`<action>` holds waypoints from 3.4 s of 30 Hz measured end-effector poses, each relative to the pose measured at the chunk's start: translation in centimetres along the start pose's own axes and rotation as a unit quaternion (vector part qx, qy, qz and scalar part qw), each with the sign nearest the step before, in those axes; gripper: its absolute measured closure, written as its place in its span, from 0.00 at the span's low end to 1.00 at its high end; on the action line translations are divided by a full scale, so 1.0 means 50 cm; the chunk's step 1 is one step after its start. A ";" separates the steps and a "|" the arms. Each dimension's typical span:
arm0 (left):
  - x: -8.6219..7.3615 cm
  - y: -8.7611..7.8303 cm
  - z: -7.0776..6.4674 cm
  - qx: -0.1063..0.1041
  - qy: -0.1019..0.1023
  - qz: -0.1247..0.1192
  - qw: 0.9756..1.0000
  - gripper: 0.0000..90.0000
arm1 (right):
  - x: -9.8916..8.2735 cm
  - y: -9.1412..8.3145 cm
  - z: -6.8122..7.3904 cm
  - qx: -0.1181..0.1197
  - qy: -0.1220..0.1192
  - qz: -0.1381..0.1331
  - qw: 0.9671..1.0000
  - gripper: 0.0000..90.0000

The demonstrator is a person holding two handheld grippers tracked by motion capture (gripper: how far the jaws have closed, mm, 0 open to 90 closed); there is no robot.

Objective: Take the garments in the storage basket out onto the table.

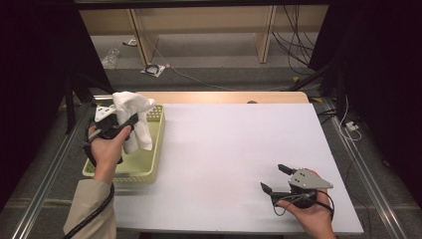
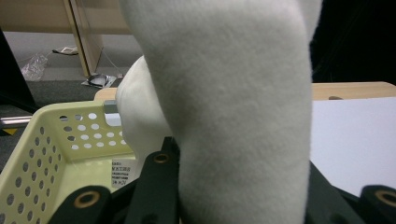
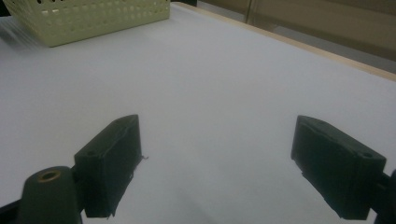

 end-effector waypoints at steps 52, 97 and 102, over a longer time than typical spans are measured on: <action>0.013 -0.012 -0.058 -0.034 0.012 -0.012 0.999 0.79 | -0.001 0.000 -0.004 -0.003 0.004 -0.002 1.000 0.19; 0.017 -0.019 -0.104 -0.053 0.029 -0.020 0.998 0.79 | -0.002 0.001 -0.004 -0.003 0.005 0.001 1.000 0.19; 0.018 -0.020 -0.110 -0.057 0.029 -0.021 0.998 0.79 | -0.002 0.001 -0.004 -0.003 0.005 0.001 1.000 0.19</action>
Point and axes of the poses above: each handheld gripper's, and its own axes: y roughly forward along the jaws, x roughly out of its top, z roughly to its left, the point moved 6 cm from there along y, roughly forward along the jaws, and after that the axes turned 6 degrees about z, right-handed, at the moved point
